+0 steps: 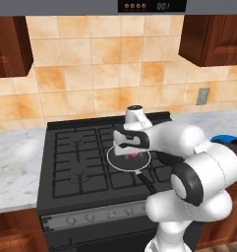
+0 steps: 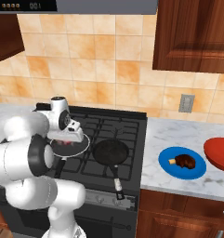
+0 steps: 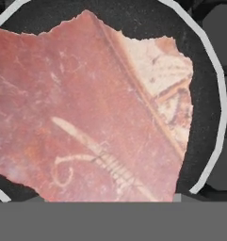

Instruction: Place one of the steaks on the plate and the other in the bowl. Then place the bowl in the fridge.

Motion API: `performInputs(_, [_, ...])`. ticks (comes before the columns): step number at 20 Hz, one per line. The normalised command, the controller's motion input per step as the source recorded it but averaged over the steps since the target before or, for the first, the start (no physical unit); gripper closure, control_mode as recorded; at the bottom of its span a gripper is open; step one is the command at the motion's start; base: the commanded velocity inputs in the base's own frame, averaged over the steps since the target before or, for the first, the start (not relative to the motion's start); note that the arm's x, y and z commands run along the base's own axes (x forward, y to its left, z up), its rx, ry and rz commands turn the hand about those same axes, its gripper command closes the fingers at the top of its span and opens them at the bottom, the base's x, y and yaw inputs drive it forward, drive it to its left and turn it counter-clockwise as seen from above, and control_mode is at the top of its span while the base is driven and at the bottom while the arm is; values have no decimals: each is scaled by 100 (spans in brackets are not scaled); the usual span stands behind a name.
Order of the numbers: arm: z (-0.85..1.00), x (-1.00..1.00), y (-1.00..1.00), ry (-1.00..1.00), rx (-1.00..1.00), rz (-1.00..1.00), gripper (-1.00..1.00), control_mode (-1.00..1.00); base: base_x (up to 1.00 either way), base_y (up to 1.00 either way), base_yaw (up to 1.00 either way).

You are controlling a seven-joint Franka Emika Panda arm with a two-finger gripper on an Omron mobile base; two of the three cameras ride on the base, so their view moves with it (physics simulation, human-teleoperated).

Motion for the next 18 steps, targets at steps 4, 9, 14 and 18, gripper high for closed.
performInputs(4, [82, -97, -21, -2, 0, -5, 100, -100, 0, 0, 0])
performInputs(9, [70, -100, -60, -25, 0, 0, 100, -100, 0, 0, 0])
performInputs(14, [82, -98, -66, -19, 2, 0, 100, -100, 0, 0, 0])
performInputs(18, [32, -66, -40, -1, 4, 0, 100, -100, 0, 0, 0])
